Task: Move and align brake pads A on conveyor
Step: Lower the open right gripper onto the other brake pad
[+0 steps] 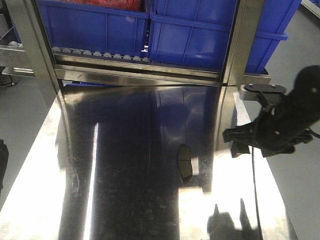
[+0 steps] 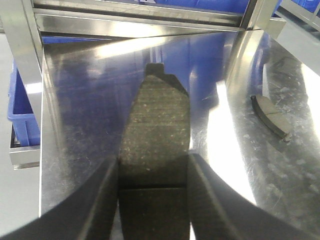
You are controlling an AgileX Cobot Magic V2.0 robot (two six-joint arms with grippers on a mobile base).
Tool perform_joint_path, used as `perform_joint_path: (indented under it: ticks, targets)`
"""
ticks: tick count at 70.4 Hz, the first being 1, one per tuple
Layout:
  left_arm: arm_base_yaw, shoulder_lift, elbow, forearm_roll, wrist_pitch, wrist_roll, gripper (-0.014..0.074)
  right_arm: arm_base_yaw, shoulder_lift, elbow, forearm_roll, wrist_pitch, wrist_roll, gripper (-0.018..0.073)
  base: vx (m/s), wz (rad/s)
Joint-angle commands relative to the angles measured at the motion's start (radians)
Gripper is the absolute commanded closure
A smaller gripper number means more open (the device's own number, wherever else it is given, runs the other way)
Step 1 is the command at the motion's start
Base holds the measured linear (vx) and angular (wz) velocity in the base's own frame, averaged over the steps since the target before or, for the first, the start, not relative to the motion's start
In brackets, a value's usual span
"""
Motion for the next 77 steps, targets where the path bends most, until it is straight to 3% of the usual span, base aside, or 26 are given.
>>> perform_joint_path:
  ticks: [1, 16, 29, 52, 77]
  targets:
    - [-0.002, 0.001, -0.032, 0.003, -0.091, -0.005, 0.0602, 0.059, 0.033, -0.096, 0.018, 0.022, 0.013, 0.007, 0.0, 0.0]
    - [-0.002, 0.001, -0.032, 0.003, -0.091, -0.005, 0.0602, 0.211, 0.196, -0.272, -0.003, 0.048, 0.128, 0.007, 0.0, 0.0]
    - [-0.002, 0.001, -0.032, 0.003, -0.091, -0.005, 0.0602, 0.281, 0.325, -0.428, -0.027, 0.121, 0.224, 0.007, 0.0, 0.0]
    - [-0.002, 0.001, -0.032, 0.003, -0.091, -0.005, 0.0602, 0.288, 0.417, -0.509, -0.118, 0.21, 0.349, 0.007, 0.0, 0.0]
    - [-0.002, 0.001, -0.032, 0.003, -0.091, -0.005, 0.0602, 0.278, 0.47, -0.509, -0.122, 0.203, 0.323, 0.007, 0.0, 0.0]
